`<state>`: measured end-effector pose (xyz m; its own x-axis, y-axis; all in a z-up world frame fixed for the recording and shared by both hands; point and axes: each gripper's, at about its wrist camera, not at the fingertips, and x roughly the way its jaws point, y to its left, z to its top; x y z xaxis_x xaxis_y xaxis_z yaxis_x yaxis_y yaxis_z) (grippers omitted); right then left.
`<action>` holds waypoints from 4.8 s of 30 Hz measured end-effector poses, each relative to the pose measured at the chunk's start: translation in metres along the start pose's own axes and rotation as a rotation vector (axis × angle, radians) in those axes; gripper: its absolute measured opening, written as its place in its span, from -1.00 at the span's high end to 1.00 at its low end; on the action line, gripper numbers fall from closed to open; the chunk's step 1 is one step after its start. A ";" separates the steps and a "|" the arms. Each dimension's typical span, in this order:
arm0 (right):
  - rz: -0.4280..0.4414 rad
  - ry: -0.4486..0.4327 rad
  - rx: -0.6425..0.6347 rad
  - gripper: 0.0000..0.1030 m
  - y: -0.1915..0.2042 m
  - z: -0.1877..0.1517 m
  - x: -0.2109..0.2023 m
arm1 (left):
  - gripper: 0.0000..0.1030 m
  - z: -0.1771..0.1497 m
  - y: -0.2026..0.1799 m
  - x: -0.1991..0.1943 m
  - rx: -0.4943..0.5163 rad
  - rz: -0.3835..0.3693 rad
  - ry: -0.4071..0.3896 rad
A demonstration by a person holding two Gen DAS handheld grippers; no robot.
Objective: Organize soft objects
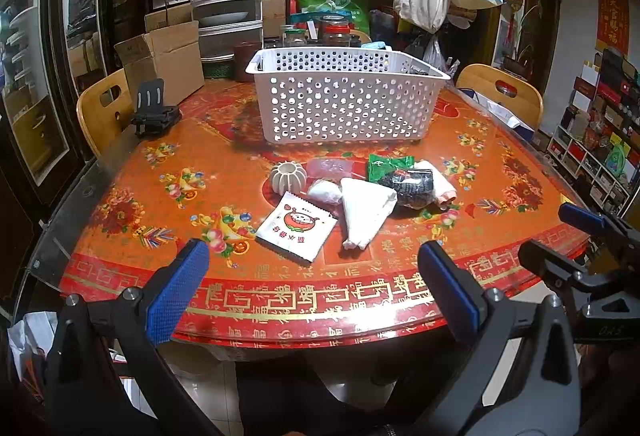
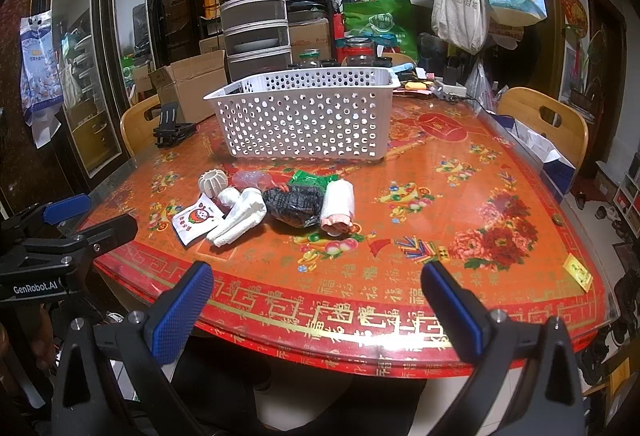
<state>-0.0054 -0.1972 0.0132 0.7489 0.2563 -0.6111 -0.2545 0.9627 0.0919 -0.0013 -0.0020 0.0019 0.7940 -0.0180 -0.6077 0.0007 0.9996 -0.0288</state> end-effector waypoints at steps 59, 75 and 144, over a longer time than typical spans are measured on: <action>0.034 -0.026 0.015 -1.00 -0.004 -0.007 0.030 | -1.00 -0.009 0.019 0.036 -0.024 -0.081 0.013; 0.009 0.112 0.063 -0.84 -0.032 0.007 0.112 | -1.00 -0.019 0.055 0.129 -0.015 -0.102 0.142; 0.021 0.044 -0.025 0.40 -0.041 0.055 0.102 | 0.68 0.040 0.054 0.099 0.057 -0.124 -0.036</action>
<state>0.1153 -0.2059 -0.0094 0.7155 0.2719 -0.6436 -0.2858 0.9545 0.0855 0.1021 0.0515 -0.0277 0.8068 -0.1414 -0.5737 0.1336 0.9895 -0.0561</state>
